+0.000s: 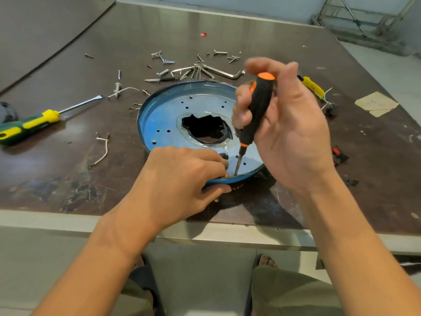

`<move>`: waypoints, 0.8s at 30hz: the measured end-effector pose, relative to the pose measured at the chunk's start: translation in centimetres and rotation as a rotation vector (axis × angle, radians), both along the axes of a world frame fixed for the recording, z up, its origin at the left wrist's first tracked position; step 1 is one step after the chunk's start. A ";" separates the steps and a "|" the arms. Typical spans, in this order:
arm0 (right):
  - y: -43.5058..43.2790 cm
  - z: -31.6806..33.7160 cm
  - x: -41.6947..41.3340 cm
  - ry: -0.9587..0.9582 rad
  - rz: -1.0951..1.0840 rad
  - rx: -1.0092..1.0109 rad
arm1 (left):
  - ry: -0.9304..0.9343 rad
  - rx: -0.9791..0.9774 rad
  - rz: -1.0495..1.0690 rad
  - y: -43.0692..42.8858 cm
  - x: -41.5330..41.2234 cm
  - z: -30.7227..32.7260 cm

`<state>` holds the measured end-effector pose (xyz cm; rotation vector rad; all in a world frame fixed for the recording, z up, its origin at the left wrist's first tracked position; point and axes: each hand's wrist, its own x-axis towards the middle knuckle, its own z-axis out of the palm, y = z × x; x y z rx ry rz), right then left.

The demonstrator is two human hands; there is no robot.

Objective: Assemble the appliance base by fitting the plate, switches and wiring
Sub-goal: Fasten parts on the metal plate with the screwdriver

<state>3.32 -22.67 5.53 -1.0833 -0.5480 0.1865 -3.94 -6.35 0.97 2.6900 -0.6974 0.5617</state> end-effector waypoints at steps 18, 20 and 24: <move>-0.6 0.0 -0.4 -0.074 0.023 -0.048 | -0.006 0.022 0.008 0.0 0.1 -0.1; -0.3 -0.1 -0.5 -0.107 -0.043 -0.035 | 0.004 0.029 0.006 0.1 0.1 -0.2; 0.0 0.0 -0.4 -0.066 0.019 -0.028 | -0.011 0.024 0.002 0.1 0.2 -0.3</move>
